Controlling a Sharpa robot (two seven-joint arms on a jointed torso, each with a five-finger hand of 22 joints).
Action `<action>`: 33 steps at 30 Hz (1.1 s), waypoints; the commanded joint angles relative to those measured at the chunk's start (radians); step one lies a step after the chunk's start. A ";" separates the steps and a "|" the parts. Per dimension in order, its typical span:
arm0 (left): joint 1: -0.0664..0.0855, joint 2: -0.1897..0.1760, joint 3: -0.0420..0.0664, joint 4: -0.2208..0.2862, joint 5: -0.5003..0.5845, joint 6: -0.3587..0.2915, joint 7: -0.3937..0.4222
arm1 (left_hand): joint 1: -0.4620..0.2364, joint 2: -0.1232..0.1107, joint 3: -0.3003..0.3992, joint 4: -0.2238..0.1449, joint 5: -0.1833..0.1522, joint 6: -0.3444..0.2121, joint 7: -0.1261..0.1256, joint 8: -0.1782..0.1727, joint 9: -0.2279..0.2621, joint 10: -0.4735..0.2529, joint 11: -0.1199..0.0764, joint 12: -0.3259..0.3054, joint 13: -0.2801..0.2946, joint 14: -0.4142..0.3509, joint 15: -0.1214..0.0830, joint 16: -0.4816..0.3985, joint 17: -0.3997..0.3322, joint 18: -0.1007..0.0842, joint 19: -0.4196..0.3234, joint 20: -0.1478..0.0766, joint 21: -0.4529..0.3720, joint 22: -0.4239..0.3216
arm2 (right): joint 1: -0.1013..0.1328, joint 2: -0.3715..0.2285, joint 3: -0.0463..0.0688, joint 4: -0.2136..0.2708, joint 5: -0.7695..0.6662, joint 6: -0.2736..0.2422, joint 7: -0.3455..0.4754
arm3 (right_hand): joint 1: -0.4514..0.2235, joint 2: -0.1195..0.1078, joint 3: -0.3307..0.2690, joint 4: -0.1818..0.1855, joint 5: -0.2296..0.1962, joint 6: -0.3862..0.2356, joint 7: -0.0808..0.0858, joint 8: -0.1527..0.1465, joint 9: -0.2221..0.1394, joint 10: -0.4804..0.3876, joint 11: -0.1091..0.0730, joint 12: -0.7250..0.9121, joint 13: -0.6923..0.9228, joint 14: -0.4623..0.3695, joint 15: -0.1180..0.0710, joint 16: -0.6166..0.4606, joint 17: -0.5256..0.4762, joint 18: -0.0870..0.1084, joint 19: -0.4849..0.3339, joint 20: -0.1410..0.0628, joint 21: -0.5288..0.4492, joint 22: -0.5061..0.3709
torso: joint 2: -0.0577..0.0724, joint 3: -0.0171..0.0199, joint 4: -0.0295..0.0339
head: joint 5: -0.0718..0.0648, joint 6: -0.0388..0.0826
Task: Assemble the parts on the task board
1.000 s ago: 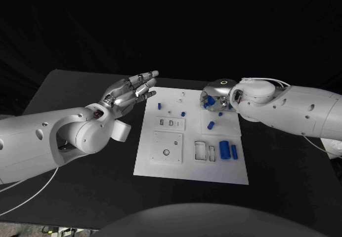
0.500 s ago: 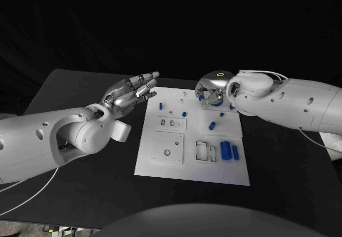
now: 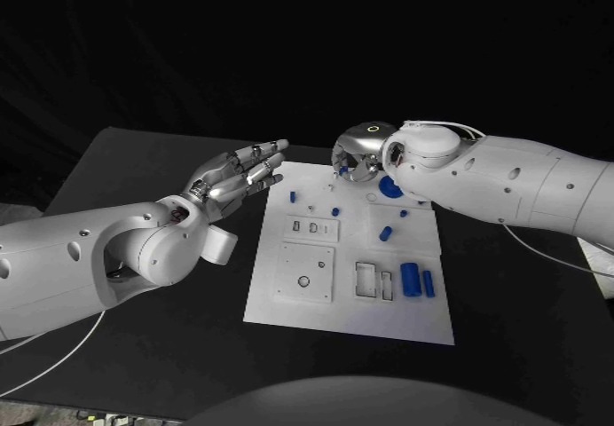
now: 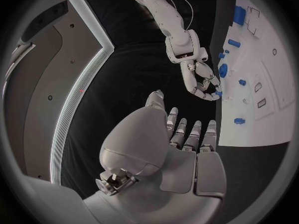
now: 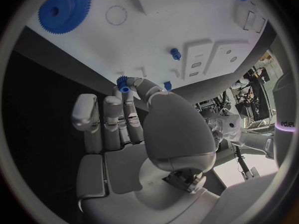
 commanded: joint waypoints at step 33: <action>0.001 0.005 0.001 0.000 -0.018 0.017 -0.001 | 0.016 0.001 0.009 0.002 0.009 0.002 0.007 0.008 0.002 0.004 0.009 0.008 0.002 0.001 0.010 0.012 0.002 -0.001 0.010 0.002 0.009 0.002 | -0.011 0.043 0.001 -0.067 0.018 0.045 0.012 | 0.003 -0.004 0.002 0.005 -0.014 -0.024 0.007 -0.024 -0.002 0.018 -0.014 -0.043 -0.017 -0.004 0.003 -0.018 -0.016 -0.011 0.000 -0.001 -0.010 -0.002 | 0.007 -0.0019 0.0110 | -0.008 -0.002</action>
